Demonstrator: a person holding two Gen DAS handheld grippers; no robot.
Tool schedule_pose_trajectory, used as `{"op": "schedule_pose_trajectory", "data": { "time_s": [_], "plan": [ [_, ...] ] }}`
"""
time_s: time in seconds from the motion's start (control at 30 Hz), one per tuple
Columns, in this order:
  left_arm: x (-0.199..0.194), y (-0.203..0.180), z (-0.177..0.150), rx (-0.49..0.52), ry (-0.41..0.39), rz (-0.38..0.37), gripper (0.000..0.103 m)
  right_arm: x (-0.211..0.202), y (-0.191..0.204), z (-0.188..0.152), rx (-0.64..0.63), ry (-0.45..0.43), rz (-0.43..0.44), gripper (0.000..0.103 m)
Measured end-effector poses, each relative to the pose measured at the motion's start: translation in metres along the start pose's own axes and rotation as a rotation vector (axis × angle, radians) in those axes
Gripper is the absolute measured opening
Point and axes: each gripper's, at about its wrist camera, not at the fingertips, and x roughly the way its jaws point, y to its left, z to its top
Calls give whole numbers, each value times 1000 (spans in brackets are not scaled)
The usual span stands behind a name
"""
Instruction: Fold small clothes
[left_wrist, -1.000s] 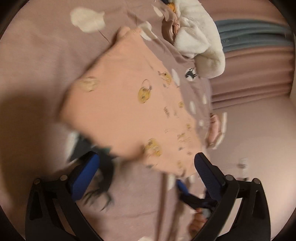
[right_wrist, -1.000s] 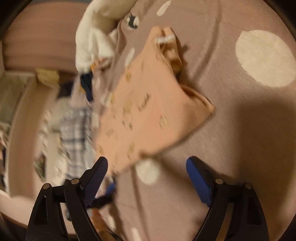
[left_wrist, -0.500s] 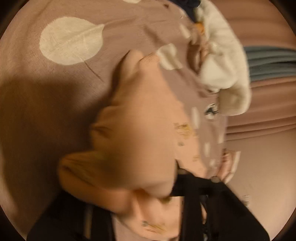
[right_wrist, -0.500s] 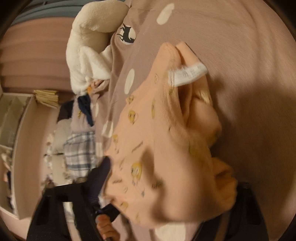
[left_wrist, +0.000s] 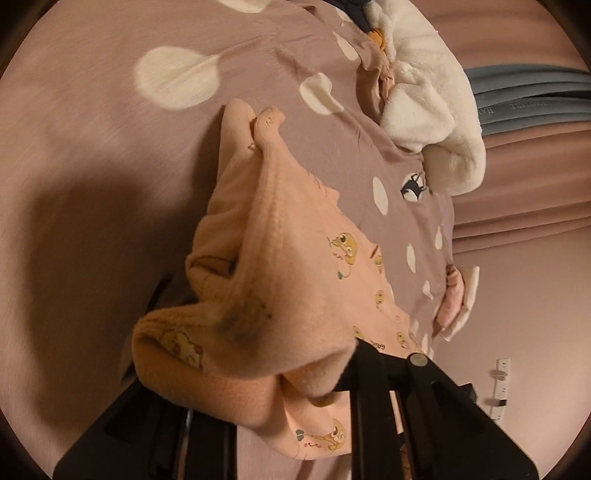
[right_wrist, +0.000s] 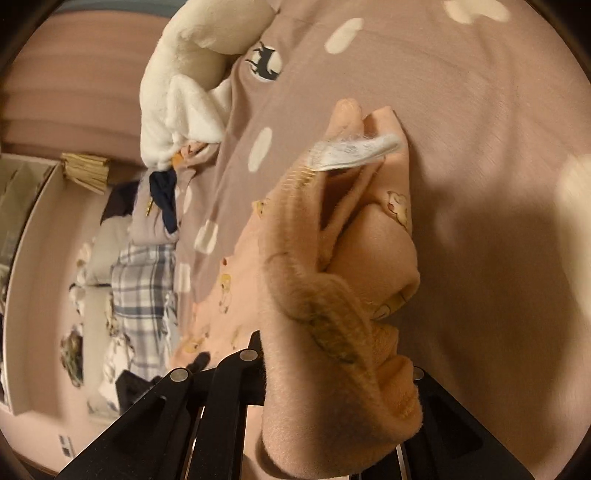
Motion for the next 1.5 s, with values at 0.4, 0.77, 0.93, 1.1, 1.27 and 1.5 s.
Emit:
{"op": "schedule_pose_trajectory", "data": {
  "time_s": [0.4,0.77,0.93,1.1,1.27,1.5],
  "plan": [
    [-30,47,-67,-42,50,46,25,-26,-2,-71,-100,42,-122,13],
    [-80,50,-90,99,13,210,41,-44,-10,-83,-130,52,-235,14],
    [-93,63,-103,173,6,278,36,-59,-8,-99,-197,35,-294,14],
    [-99,74,-111,230,-17,351,26,-58,-10,-106,-258,29,-389,14],
    [-101,72,-115,278,-30,414,27,-66,-15,-115,-312,12,-452,14],
    [-106,61,-122,393,-56,559,47,-80,-13,-115,-318,22,-508,14]
  ]
}}
